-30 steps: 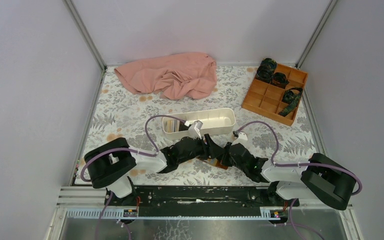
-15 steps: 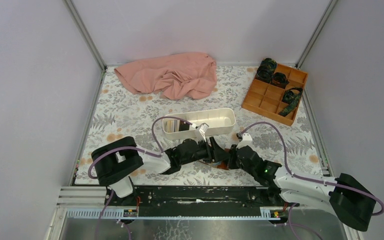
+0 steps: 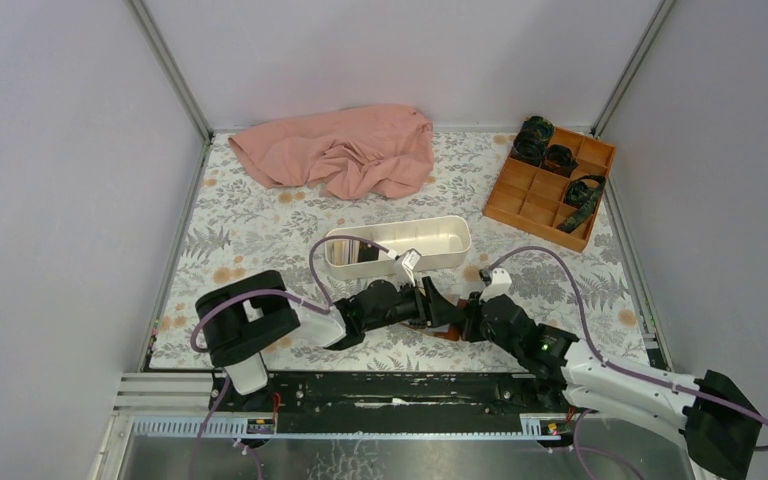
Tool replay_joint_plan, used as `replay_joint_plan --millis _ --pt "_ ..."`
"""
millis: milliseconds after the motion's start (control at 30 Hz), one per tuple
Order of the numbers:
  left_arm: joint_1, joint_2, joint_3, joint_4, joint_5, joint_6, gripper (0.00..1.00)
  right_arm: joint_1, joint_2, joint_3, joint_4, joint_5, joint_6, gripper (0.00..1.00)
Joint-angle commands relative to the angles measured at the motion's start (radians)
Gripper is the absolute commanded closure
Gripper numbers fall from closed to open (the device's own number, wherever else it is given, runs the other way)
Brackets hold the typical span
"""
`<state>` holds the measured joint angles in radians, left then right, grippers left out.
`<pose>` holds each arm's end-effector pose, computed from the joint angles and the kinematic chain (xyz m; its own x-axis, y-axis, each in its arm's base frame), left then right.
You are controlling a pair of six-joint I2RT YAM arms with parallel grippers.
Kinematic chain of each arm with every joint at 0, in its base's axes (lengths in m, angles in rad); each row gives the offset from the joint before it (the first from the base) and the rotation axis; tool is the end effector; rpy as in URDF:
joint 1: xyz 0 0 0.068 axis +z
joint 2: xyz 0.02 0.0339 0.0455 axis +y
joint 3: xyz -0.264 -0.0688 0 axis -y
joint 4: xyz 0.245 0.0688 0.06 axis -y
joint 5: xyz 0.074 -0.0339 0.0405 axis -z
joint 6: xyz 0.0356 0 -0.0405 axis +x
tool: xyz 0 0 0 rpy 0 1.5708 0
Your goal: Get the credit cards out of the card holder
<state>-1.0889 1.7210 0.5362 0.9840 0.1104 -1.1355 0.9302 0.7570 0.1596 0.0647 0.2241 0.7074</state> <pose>0.1423 -0.2805 0.1483 -0.8829 -0.2564 -0.3933 0.3087 0.3142 -0.8978 0.1008 0.1220 0.1514 -0.6643 0.1690 -0.7281 -0.3099 0.8242 0.4740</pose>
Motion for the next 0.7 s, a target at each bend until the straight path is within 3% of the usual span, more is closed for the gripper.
replay_joint_plan --millis 0,167,333,500,667 --pt "-0.003 0.017 -0.013 -0.005 0.021 0.012 0.37 0.005 -0.133 0.072 -0.091 0.040 -0.036 1.00" --pt "0.004 -0.004 -0.012 -0.003 0.029 0.016 0.37 0.004 -0.284 0.115 -0.262 0.172 -0.049 1.00" --pt "0.023 -0.029 -0.019 -0.029 0.024 0.040 0.37 0.005 -0.355 0.111 -0.293 0.216 -0.049 0.95" --pt "0.053 -0.085 -0.050 -0.040 0.036 0.055 0.37 0.004 -0.220 0.110 -0.233 0.172 -0.031 0.83" --pt "0.077 -0.158 -0.055 -0.170 0.002 0.125 0.37 0.005 -0.085 0.089 -0.093 0.107 -0.025 0.85"
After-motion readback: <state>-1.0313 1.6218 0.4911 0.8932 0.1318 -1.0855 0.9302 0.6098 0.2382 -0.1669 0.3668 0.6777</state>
